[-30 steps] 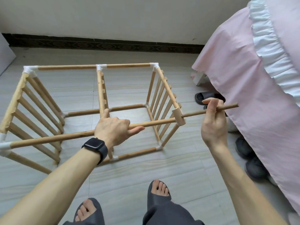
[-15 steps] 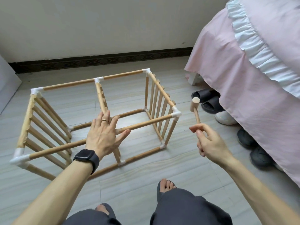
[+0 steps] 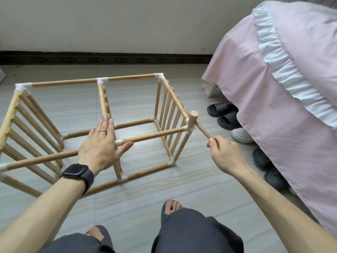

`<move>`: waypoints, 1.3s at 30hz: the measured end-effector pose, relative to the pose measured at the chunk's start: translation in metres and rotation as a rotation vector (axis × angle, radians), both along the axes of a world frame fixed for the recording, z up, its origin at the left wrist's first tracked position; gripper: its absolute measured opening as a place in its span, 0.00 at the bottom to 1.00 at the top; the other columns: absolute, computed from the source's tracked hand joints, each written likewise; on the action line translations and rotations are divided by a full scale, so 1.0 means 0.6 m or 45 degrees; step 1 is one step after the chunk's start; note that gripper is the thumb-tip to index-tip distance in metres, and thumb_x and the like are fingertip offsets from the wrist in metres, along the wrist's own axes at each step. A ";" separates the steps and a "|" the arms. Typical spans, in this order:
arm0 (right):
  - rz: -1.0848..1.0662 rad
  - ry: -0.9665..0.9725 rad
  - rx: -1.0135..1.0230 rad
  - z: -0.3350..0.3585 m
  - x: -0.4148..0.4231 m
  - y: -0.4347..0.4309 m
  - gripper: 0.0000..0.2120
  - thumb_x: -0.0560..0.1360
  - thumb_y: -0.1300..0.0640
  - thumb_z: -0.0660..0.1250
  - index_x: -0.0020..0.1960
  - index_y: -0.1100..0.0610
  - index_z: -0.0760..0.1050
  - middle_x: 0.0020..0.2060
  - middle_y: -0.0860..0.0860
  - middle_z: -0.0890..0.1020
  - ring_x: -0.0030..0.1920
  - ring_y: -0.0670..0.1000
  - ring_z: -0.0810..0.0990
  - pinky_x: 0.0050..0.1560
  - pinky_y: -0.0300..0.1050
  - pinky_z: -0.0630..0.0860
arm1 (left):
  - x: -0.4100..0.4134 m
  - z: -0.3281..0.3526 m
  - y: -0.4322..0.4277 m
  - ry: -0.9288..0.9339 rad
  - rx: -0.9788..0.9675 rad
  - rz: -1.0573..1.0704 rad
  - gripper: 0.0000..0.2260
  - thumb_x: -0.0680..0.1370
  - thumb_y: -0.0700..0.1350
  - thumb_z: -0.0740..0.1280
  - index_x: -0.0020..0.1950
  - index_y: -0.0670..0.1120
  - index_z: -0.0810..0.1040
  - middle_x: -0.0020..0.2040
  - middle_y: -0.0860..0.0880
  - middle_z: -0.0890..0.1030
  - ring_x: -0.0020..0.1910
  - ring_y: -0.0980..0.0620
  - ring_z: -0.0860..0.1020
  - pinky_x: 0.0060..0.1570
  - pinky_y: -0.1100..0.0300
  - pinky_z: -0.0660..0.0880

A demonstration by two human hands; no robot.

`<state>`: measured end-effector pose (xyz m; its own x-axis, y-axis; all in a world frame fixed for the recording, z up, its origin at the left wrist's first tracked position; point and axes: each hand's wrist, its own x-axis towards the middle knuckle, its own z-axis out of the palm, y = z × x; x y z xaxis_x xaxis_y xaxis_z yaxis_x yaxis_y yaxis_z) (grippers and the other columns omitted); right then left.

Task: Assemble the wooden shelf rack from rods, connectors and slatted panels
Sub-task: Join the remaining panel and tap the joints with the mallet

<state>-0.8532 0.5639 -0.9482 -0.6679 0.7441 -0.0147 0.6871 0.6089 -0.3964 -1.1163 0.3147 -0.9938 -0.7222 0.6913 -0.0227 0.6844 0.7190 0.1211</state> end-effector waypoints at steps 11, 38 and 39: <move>-0.053 0.066 -0.109 -0.033 0.019 -0.006 0.15 0.86 0.50 0.52 0.51 0.54 0.74 0.41 0.50 0.81 0.46 0.59 0.79 0.45 0.50 0.67 | 0.008 0.009 0.002 -0.022 -0.005 0.007 0.49 0.73 0.76 0.44 0.82 0.43 0.42 0.82 0.44 0.43 0.82 0.47 0.46 0.80 0.49 0.50; 0.157 0.386 -0.284 -0.067 -0.022 -0.095 0.09 0.85 0.49 0.56 0.50 0.46 0.73 0.27 0.45 0.78 0.28 0.47 0.76 0.27 0.41 0.67 | -0.030 -0.021 -0.174 0.319 0.111 -0.009 0.25 0.83 0.63 0.48 0.68 0.53 0.76 0.55 0.45 0.81 0.50 0.42 0.79 0.50 0.45 0.74; 0.180 0.400 -0.312 -0.072 -0.031 -0.103 0.08 0.85 0.49 0.56 0.51 0.46 0.73 0.29 0.43 0.78 0.28 0.46 0.75 0.28 0.41 0.67 | -0.030 -0.021 -0.186 0.355 0.080 0.026 0.24 0.84 0.63 0.47 0.62 0.53 0.78 0.48 0.46 0.81 0.44 0.44 0.78 0.45 0.48 0.73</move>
<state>-0.8720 0.5022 -0.9914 -0.7632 0.6449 0.0410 0.4261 0.5500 -0.7182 -1.1346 0.2031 -1.0063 -0.7082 0.6704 0.2211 0.6831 0.7299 -0.0252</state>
